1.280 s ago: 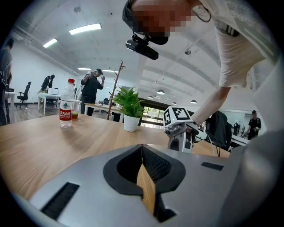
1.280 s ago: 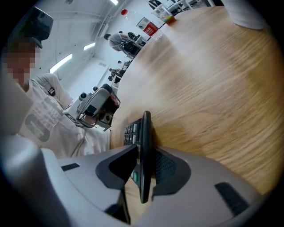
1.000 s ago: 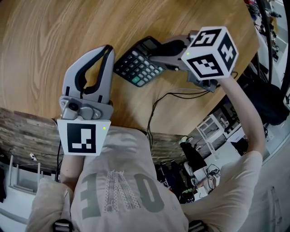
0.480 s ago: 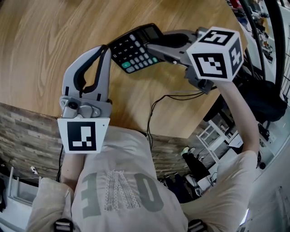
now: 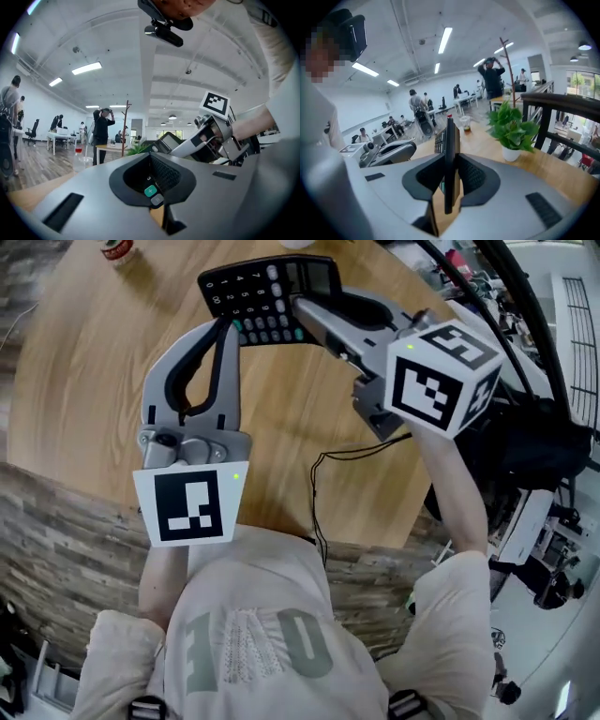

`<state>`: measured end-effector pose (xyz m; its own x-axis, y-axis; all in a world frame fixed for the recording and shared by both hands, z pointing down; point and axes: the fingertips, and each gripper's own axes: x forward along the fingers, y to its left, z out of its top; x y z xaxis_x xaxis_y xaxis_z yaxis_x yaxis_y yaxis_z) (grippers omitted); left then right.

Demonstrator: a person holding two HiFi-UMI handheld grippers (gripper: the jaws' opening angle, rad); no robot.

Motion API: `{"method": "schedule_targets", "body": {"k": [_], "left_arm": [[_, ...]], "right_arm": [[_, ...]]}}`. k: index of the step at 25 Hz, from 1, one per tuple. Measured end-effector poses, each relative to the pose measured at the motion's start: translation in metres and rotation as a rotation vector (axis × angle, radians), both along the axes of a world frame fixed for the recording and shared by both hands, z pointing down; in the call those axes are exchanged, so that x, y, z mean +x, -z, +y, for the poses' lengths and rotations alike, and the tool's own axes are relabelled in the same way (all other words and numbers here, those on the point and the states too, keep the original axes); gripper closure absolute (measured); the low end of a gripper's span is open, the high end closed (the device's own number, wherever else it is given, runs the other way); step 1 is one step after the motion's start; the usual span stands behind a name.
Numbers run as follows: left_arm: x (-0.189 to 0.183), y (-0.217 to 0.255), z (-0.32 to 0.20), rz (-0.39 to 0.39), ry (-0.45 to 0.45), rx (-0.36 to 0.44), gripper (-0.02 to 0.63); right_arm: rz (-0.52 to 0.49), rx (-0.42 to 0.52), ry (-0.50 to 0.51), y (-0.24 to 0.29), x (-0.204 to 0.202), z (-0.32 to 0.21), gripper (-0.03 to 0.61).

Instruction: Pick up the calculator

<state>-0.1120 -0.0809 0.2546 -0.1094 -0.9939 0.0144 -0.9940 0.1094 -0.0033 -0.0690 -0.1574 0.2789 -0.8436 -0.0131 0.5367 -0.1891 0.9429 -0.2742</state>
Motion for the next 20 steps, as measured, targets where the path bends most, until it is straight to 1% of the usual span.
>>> {"method": "schedule_targets", "body": {"k": [3,4,8,11,14,18,19,20], "left_arm": [[-0.004,0.051,-0.010,-0.094,0.009,0.087,0.604],[-0.004,0.063,-0.013,-0.113,0.012,0.106,0.604],[0.003,0.096,-0.006,-0.109,0.014,0.152,0.604],[0.013,0.119,0.000,-0.107,0.007,0.206,0.604],[0.026,0.137,0.000,-0.094,-0.016,0.256,0.604],[0.041,0.153,-0.001,-0.111,-0.056,0.285,0.604],[0.048,0.154,-0.001,-0.096,-0.072,0.289,0.604],[0.056,0.154,-0.001,-0.063,-0.094,0.292,0.604]], "right_arm": [[-0.151,0.089,-0.108,0.045,-0.002,-0.007,0.483],[-0.197,0.114,-0.138,0.058,-0.001,-0.010,0.483],[-0.368,0.172,-0.259,0.105,0.013,-0.003,0.483],[-0.482,0.250,-0.343,0.141,0.032,0.004,0.483],[-0.558,0.363,-0.455,0.169,0.062,0.007,0.483],[-0.634,0.530,-0.626,0.193,0.108,0.017,0.483],[-0.635,0.565,-0.671,0.196,0.124,0.020,0.483],[-0.629,0.595,-0.715,0.196,0.141,0.025,0.482]]}}
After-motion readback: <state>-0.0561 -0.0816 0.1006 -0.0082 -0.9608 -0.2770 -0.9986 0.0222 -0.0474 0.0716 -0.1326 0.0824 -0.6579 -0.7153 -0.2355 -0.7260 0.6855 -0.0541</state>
